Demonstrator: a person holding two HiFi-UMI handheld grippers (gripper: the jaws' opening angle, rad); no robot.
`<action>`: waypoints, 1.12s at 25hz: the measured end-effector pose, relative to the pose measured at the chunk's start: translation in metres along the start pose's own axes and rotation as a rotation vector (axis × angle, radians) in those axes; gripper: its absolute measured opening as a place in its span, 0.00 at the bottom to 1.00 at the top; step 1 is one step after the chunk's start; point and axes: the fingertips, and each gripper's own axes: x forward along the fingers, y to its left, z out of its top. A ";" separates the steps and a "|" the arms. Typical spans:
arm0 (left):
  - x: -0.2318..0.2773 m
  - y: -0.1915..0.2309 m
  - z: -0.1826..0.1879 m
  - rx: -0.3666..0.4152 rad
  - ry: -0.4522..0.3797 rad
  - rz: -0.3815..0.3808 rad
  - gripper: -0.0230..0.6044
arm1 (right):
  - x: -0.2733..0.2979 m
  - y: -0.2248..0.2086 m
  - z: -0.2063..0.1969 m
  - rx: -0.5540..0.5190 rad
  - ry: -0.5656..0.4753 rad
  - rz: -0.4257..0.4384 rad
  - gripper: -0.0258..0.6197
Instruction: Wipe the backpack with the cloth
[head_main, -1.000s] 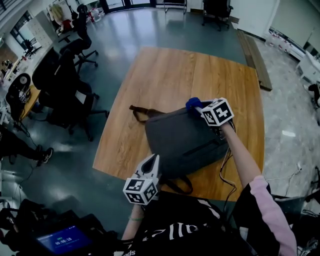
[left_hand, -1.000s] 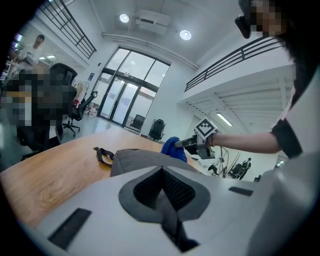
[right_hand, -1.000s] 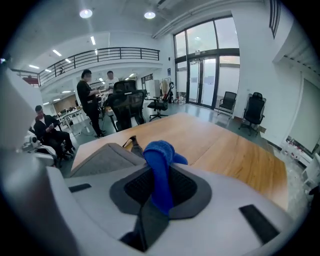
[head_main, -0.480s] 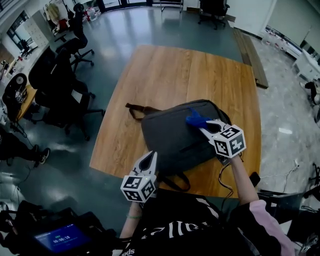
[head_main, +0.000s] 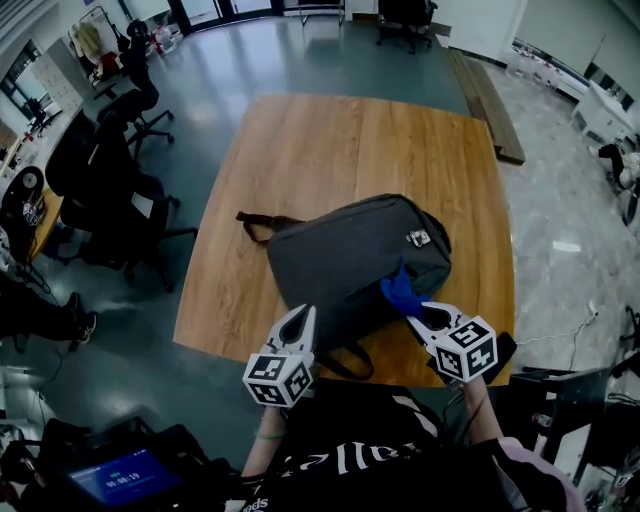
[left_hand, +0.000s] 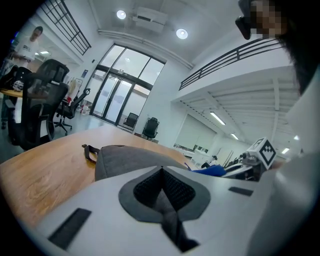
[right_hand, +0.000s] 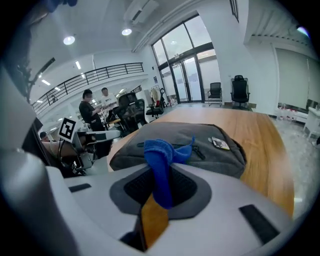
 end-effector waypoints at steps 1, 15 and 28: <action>0.000 -0.001 0.000 0.001 0.001 -0.002 0.03 | -0.001 0.000 -0.003 0.010 0.002 0.000 0.14; 0.004 0.001 0.011 0.012 -0.008 0.013 0.03 | -0.001 -0.098 0.137 -0.106 -0.186 -0.112 0.14; -0.002 0.017 0.007 -0.002 -0.005 0.076 0.03 | 0.127 -0.189 0.168 -0.151 -0.013 -0.132 0.14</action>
